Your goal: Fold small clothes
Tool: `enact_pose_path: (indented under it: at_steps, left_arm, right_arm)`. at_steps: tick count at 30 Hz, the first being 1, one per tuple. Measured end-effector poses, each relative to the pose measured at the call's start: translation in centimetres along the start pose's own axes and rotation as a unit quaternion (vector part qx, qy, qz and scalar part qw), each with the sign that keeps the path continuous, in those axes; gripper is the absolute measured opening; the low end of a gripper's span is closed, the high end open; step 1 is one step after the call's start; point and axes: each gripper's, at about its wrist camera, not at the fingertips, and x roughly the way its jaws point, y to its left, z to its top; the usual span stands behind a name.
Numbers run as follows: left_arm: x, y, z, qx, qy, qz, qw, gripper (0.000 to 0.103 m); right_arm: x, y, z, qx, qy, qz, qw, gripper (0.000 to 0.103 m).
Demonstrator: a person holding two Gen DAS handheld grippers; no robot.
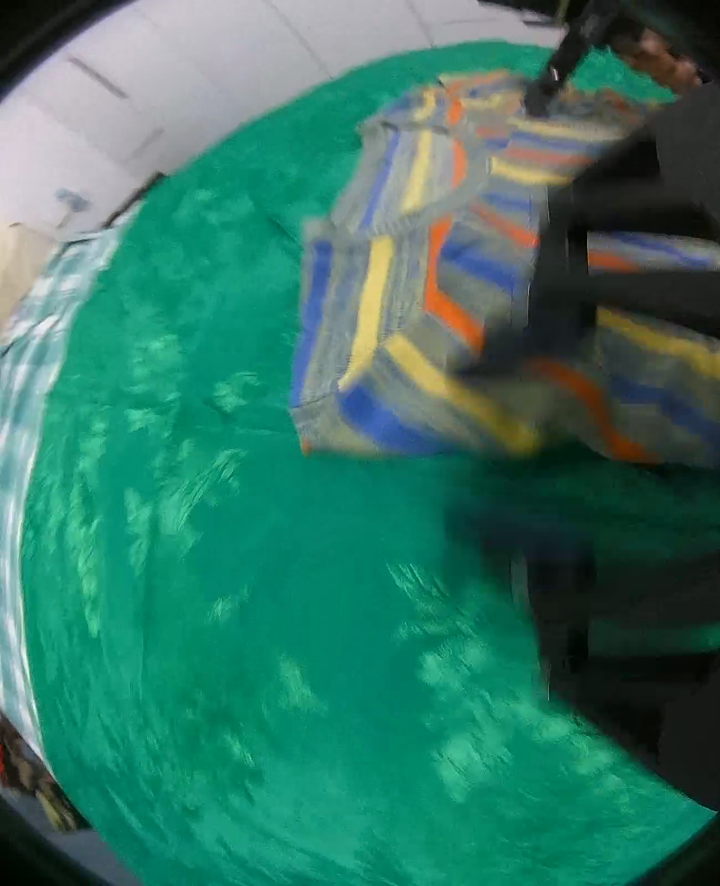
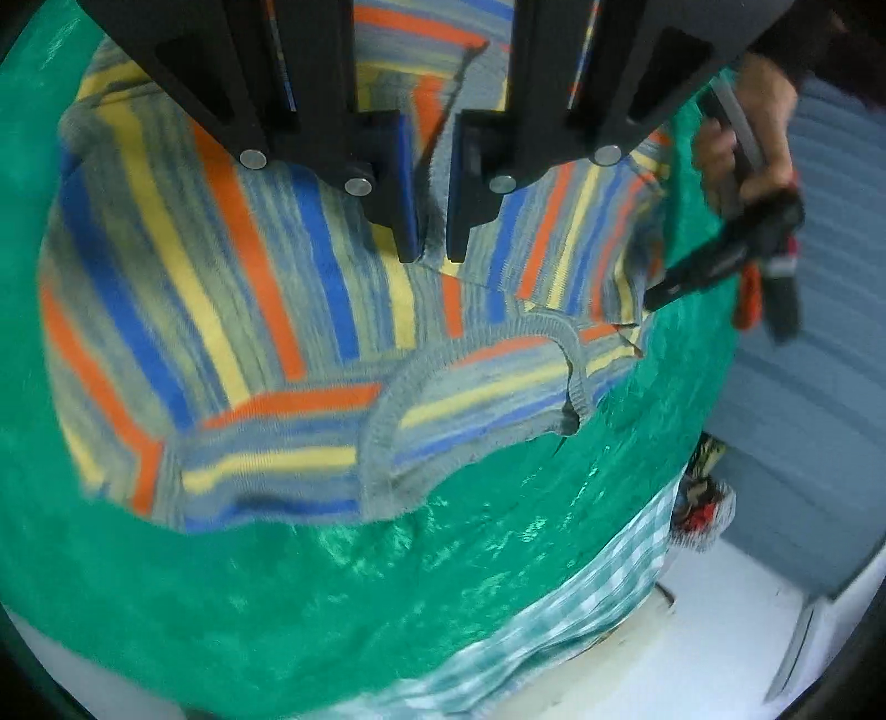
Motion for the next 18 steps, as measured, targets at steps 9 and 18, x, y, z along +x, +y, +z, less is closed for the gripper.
enact_pose_path:
  at_steps: [9, 18]
  left_arm:
    - [-3.2, 0.9, -1.2, -0.019, -0.062, 0.065, 0.9958, 0.025]
    - [-13.6, 0.5, -16.8, 0.03, -0.088, 0.051, 0.9944, 0.086]
  right_arm:
    - [-2.8, 1.8, -1.4, -0.066, -0.038, -0.041, 0.996, 0.021]
    - [-7.4, 3.4, -11.3, -0.145, -0.047, -0.071, 0.986, 0.078]
